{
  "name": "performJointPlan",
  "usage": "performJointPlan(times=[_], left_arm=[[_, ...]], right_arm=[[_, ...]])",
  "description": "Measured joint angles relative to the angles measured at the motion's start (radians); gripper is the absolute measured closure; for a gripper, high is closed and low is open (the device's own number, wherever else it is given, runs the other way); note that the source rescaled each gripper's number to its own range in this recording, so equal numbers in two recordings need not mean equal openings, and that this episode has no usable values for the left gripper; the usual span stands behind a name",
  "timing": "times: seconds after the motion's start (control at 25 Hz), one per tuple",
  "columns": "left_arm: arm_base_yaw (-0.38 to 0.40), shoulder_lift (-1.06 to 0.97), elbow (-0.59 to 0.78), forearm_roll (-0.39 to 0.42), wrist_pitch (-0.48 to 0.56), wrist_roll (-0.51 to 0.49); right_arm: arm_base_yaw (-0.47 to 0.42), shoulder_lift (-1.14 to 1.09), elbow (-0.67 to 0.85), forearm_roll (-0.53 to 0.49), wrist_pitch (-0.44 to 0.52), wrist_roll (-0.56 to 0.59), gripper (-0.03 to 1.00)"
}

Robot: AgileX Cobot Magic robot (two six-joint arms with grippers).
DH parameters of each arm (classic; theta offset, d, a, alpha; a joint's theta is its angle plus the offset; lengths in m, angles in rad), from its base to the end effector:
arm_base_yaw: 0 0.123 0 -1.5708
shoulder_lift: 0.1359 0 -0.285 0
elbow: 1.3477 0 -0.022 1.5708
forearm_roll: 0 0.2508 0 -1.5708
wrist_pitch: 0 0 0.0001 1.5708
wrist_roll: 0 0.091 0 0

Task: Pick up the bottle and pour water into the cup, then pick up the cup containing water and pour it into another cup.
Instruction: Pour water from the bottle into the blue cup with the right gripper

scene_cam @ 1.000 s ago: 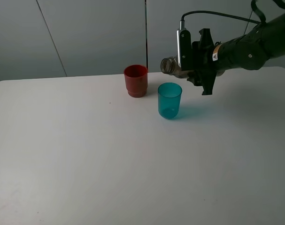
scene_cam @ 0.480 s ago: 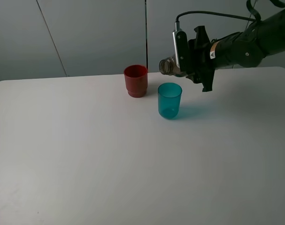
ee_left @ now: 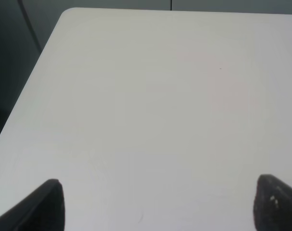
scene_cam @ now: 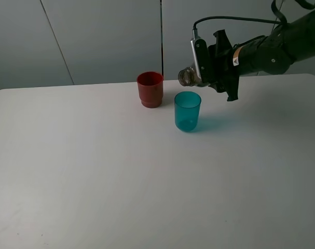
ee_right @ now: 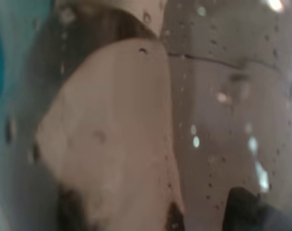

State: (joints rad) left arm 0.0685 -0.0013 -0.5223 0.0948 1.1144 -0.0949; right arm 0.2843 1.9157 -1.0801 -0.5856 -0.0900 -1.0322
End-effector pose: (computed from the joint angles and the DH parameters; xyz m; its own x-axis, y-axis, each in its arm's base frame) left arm -0.0106 0.0070 0.2794 -0.4717 -0.0853 -0.8776 -0.1677 0.9858 -0.0057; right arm 0.3842 0.1169 0.1644 0.3441 -0.9389 0.0043 -0.5836 -0.2175 -0.7823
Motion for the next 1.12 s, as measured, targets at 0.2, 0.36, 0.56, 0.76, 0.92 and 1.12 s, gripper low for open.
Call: performJointPlan(times=[0.2,0.36,0.56,0.76,0.92,1.12], left_arm=[[0.000,0.000,0.000,0.000,0.000,0.000],[0.000,0.000,0.000,0.000,0.000,0.000],[0.000,0.000,0.000,0.000,0.000,0.000],[0.000,0.000,0.000,0.000,0.000,0.000],[0.000,0.000,0.000,0.000,0.000,0.000],[0.000,0.000,0.000,0.000,0.000,0.000]], right_arm=[[-0.002,0.000,0.000,-0.002,0.000,-0.052,0.96],[-0.002,0.000,0.000,-0.002,0.000,-0.095,0.96],[-0.002,0.000,0.000,-0.004,-0.002,-0.119,0.96],[-0.002,0.000,0.000,-0.004,-0.002,-0.132,0.96],[-0.002,0.000,0.000,-0.004,-0.002,-0.135,0.96],[-0.004,0.000,0.000,-0.004,-0.002,-0.151,0.96]])
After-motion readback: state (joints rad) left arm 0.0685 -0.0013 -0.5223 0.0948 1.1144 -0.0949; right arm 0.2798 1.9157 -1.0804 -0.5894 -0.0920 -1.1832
